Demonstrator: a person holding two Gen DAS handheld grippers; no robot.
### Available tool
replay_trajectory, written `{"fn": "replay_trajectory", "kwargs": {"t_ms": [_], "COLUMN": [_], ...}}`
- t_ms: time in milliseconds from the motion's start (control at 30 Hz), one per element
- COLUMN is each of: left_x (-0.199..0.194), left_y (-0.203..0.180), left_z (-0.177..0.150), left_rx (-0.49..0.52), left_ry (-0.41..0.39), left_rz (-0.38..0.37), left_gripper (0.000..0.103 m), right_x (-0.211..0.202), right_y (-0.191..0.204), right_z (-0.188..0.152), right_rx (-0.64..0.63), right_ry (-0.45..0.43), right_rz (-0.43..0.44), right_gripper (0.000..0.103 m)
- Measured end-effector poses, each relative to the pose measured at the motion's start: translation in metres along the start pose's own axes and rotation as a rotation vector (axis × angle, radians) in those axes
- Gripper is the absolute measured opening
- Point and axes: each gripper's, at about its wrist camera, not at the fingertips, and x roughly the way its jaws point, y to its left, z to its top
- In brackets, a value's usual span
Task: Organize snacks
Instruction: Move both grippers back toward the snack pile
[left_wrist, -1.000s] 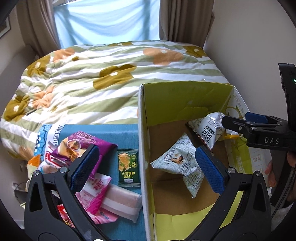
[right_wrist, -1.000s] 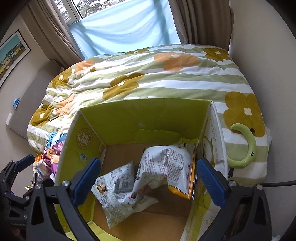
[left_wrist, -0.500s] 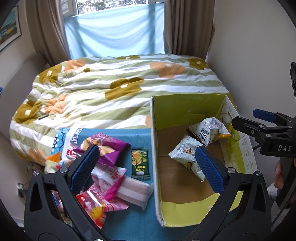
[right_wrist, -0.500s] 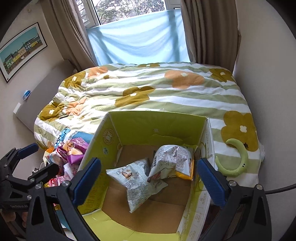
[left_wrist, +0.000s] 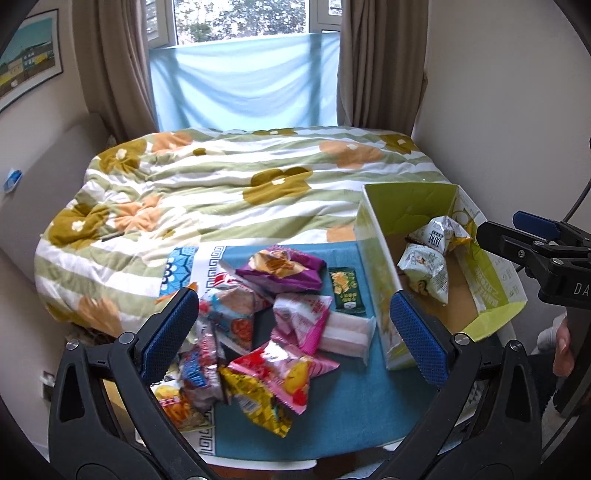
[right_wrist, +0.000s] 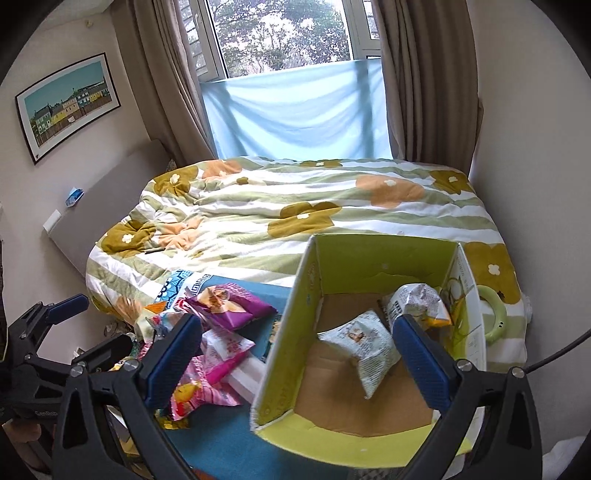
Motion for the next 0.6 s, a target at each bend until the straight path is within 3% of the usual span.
{"fn": "replay_trajectory", "kwargs": {"t_ms": [367, 600], "left_x": [-0.033, -0.024], "left_y": [0.128, 0.172], "left_z": [-0.067, -0.099], "left_rx": [-0.038, -0.091], "left_ry": [0.033, 0.085], "left_rz": [0.010, 0.001], "left_gripper": [0.102, 0.102], "right_x": [0.000, 0.023], "right_y": [0.119, 0.173], "right_z": [-0.060, -0.084], "right_rx": [0.043, 0.026], "right_ry": [0.014, 0.054], "right_rz": [0.003, 0.048], "right_gripper": [0.103, 0.103]}}
